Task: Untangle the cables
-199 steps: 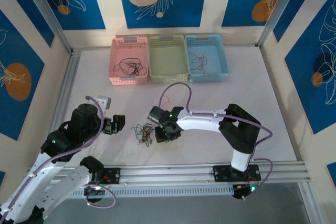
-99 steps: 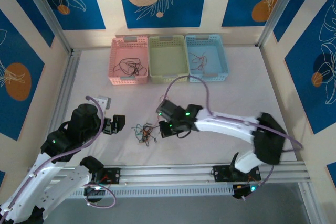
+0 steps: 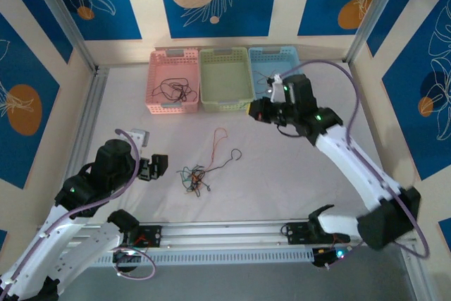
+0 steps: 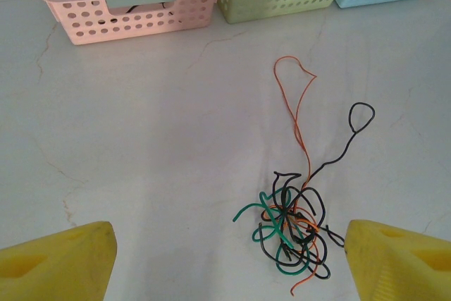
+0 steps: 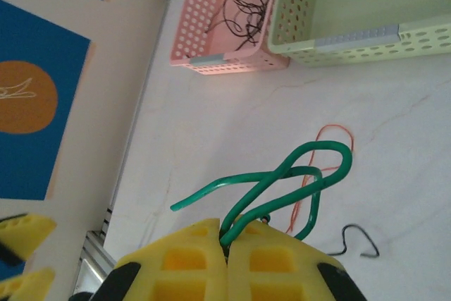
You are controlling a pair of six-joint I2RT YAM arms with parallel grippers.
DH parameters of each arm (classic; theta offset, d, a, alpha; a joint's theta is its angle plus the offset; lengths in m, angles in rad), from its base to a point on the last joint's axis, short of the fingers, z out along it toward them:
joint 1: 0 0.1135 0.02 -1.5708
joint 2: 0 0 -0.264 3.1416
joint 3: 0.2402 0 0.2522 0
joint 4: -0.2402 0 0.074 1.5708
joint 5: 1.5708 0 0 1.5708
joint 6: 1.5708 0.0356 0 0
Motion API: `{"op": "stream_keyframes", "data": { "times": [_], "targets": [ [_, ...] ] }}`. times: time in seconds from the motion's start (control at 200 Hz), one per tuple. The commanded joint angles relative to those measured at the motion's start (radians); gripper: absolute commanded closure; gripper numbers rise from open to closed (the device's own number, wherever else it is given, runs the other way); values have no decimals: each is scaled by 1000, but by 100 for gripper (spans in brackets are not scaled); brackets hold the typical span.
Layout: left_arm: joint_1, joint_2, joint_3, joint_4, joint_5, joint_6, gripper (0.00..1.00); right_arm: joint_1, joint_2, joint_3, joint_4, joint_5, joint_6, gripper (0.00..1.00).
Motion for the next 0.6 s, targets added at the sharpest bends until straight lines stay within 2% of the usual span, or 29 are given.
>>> {"op": "stream_keyframes", "data": {
  "times": [0.0, 0.2, 0.43, 0.595],
  "targets": [
    [7, -2, -9, 17, 9, 17, 16, -41, 151, 99, 69, -94, -7, 100],
    [6, 14, -8, 15, 12, 17, 16, -79, 505, 385, 118, -129, 75, 100],
    [7, 14, -10, 19, 21, 17, 16, -87, 905, 832, -31, -92, 100, 100],
    [7, 21, -10, 18, 23, 18, 16, -83, 1113, 1154, -153, -108, 83, 78]
  ]
}}
